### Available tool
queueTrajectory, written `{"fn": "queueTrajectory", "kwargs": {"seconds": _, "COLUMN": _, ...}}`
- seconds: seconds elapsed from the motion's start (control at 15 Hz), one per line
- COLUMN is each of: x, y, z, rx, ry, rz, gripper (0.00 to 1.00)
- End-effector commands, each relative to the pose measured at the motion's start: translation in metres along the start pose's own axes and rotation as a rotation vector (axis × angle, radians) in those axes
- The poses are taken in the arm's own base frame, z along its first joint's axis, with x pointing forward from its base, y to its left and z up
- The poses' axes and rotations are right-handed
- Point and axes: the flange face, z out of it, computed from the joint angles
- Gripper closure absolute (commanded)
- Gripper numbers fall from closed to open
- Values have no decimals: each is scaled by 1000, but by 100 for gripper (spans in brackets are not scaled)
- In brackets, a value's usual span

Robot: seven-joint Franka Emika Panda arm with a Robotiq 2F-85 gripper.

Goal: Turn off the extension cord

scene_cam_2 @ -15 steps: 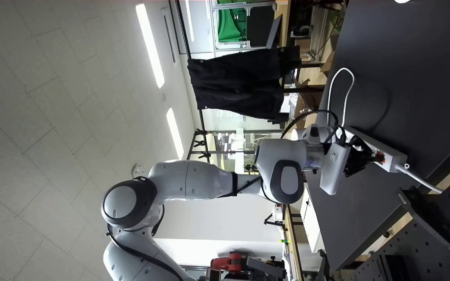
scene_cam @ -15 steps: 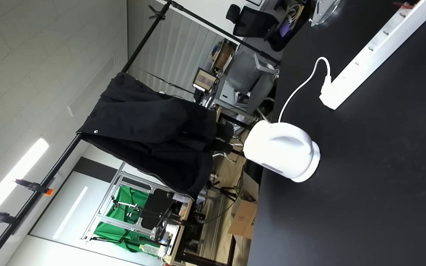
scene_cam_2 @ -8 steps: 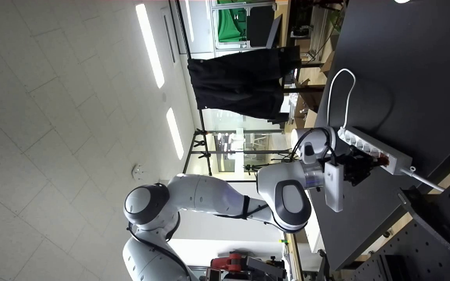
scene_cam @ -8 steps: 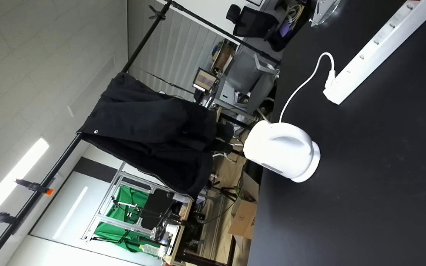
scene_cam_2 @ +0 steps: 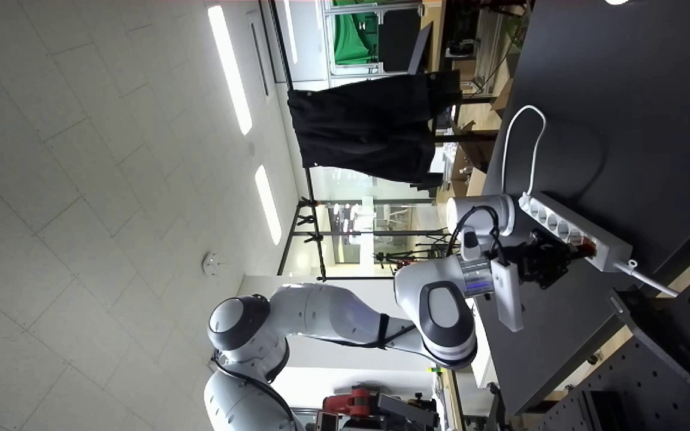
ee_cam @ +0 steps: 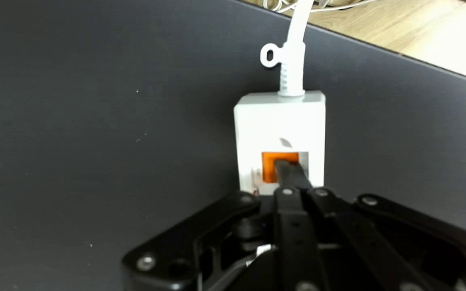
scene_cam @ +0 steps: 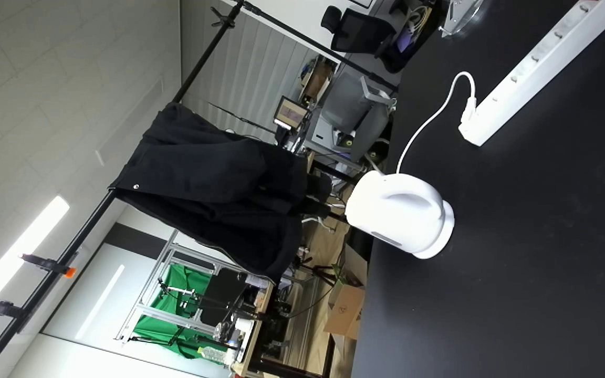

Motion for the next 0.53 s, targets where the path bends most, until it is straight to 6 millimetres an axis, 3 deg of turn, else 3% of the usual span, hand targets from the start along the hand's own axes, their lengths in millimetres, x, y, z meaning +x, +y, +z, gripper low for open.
{"fn": "queueTrajectory", "kwargs": {"seconds": 0.0, "x": -20, "y": -4, "z": -16, "rx": 55, "ry": -8, "rz": 49, "gripper": 100}}
{"fn": "queueTrajectory", "kwargs": {"seconds": 0.27, "x": -47, "y": 14, "z": -57, "rx": 148, "ry": 13, "rz": 64, "gripper": 100}}
{"fn": "queueTrajectory", "kwargs": {"seconds": 0.33, "x": -23, "y": 41, "z": -53, "rx": 150, "ry": 8, "rz": 70, "gripper": 100}}
{"fn": "queueTrajectory", "kwargs": {"seconds": 0.47, "x": -23, "y": 65, "z": -76, "rx": 161, "ry": 21, "rz": 88, "gripper": 100}}
